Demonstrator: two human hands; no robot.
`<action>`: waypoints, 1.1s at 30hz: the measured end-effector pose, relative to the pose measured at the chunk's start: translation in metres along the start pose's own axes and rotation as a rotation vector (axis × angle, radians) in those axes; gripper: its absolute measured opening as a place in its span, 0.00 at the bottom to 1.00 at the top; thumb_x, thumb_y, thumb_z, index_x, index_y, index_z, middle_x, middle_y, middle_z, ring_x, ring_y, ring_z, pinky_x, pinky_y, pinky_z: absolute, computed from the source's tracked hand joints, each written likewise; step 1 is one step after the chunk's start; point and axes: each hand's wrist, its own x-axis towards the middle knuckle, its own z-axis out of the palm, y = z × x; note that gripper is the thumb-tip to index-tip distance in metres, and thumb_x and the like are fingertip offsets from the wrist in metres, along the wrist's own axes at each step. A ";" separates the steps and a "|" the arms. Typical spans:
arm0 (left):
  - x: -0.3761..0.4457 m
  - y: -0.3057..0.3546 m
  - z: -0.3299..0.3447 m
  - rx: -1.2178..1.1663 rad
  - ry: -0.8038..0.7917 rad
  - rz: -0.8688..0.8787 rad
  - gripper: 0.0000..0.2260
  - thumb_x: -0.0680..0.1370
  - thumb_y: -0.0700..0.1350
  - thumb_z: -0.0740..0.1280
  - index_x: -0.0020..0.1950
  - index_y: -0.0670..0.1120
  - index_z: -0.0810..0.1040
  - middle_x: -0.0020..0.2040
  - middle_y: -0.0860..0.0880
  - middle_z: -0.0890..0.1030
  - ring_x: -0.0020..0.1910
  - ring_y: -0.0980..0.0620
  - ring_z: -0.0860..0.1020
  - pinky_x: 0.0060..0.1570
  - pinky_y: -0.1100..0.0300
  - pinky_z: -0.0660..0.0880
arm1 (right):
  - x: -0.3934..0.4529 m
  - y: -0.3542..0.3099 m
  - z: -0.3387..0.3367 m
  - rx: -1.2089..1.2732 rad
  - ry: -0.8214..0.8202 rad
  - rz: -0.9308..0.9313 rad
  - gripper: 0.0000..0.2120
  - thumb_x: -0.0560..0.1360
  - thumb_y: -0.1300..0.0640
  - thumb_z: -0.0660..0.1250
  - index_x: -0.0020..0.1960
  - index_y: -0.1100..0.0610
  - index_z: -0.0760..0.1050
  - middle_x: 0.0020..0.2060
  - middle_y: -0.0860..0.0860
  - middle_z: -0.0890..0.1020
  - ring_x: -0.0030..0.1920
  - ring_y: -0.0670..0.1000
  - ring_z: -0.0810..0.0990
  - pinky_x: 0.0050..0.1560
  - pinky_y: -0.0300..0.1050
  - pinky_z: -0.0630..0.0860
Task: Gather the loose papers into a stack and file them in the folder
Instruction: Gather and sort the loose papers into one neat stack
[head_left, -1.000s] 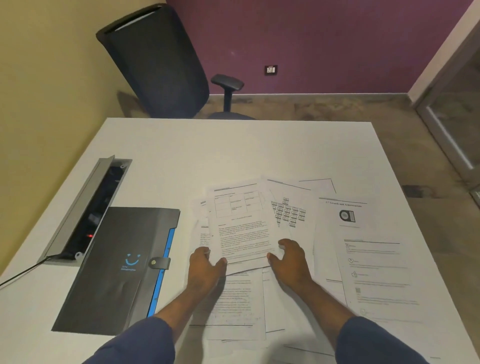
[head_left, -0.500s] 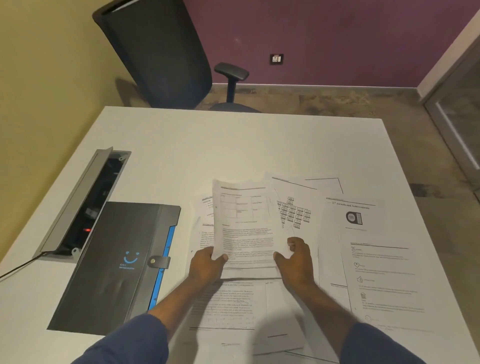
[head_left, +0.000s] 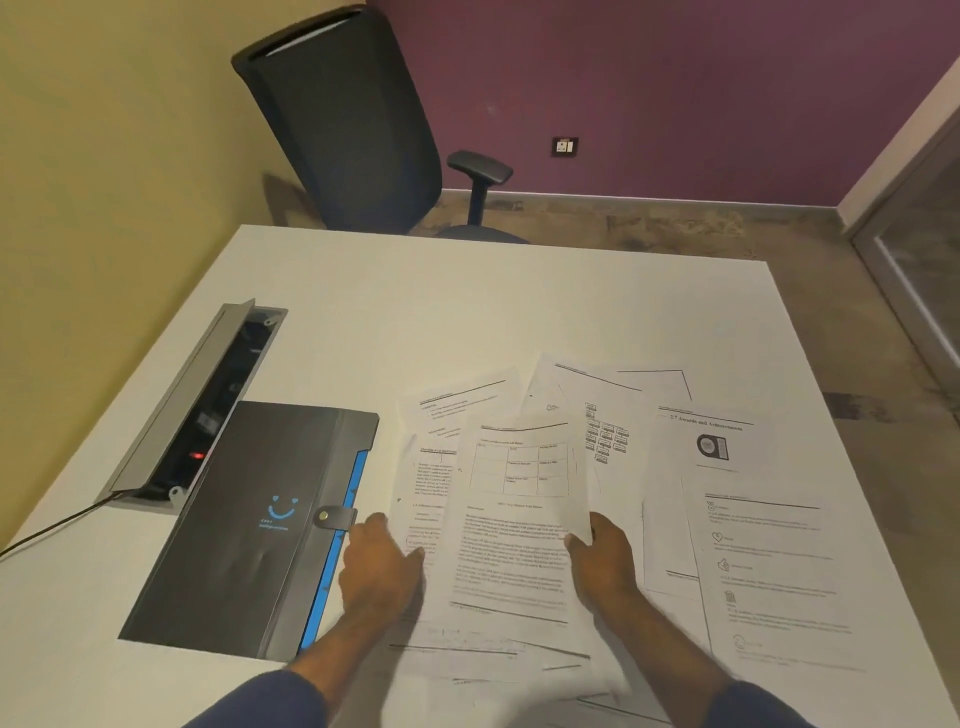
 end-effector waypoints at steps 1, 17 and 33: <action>0.000 -0.003 0.001 -0.053 -0.059 -0.004 0.18 0.73 0.51 0.75 0.58 0.48 0.72 0.54 0.50 0.78 0.49 0.51 0.80 0.44 0.54 0.80 | -0.002 0.000 -0.001 0.007 0.003 0.003 0.15 0.79 0.64 0.64 0.65 0.61 0.75 0.58 0.55 0.82 0.59 0.57 0.80 0.61 0.50 0.76; -0.017 -0.012 -0.039 -0.775 -0.398 -0.045 0.10 0.83 0.41 0.62 0.60 0.42 0.80 0.54 0.44 0.86 0.53 0.42 0.85 0.55 0.45 0.81 | -0.032 -0.025 -0.013 0.419 -0.129 0.085 0.10 0.79 0.63 0.63 0.57 0.58 0.80 0.50 0.54 0.87 0.51 0.55 0.85 0.57 0.57 0.80; -0.016 0.003 -0.077 -0.853 -0.653 0.071 0.13 0.79 0.39 0.68 0.64 0.46 0.79 0.60 0.47 0.85 0.57 0.46 0.84 0.50 0.54 0.82 | -0.062 -0.063 0.000 0.574 -0.308 -0.048 0.27 0.70 0.73 0.68 0.64 0.54 0.73 0.57 0.51 0.84 0.54 0.51 0.85 0.49 0.47 0.83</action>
